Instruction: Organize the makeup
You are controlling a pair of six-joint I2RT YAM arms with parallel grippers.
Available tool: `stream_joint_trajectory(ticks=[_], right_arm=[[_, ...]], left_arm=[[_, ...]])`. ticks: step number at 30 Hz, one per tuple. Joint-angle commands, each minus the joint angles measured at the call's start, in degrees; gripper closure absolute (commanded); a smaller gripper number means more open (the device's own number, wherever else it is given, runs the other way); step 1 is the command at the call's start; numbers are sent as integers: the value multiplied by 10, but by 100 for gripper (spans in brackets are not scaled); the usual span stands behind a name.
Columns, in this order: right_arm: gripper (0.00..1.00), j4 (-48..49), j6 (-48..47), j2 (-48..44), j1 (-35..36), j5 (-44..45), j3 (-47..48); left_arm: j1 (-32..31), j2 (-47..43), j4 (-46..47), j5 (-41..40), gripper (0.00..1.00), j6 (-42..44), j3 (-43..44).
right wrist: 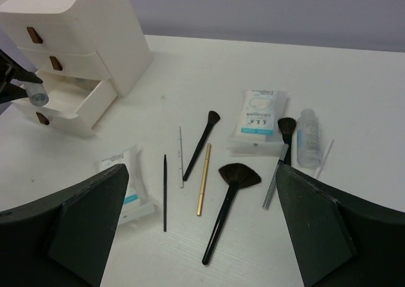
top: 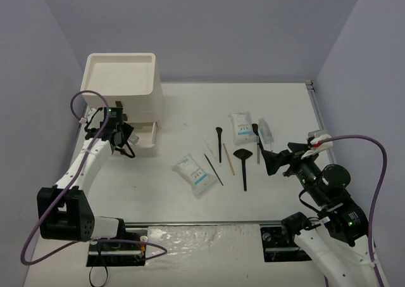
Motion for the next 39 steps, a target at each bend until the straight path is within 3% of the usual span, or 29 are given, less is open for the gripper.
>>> stream_joint_trajectory(ticks=[1,5,11,17,23,26,32,39], right_arm=[[0,23,21,35,3,27,23],[0,14,29,63,3,39,33],[0,14,39,88,3,66,36],[0,11,79,198,3,99,54],[1,21,89,333,0,123,91],[4,55,74,406,-18,131,107],[27,108,14,514,-128,16,129],[38,148,-54,637,-181,-8,162]], left_arm=[[39,39,69,35,91,-17,62],[65,67,75,38,78,-18,68],[80,85,95,52,42,-5,67],[82,93,84,81,22,28,98],[84,61,37,108,11,100,123],[84,30,-41,137,5,192,149],[74,-47,-100,229,3,323,110],[-2,-124,-93,233,3,445,10]])
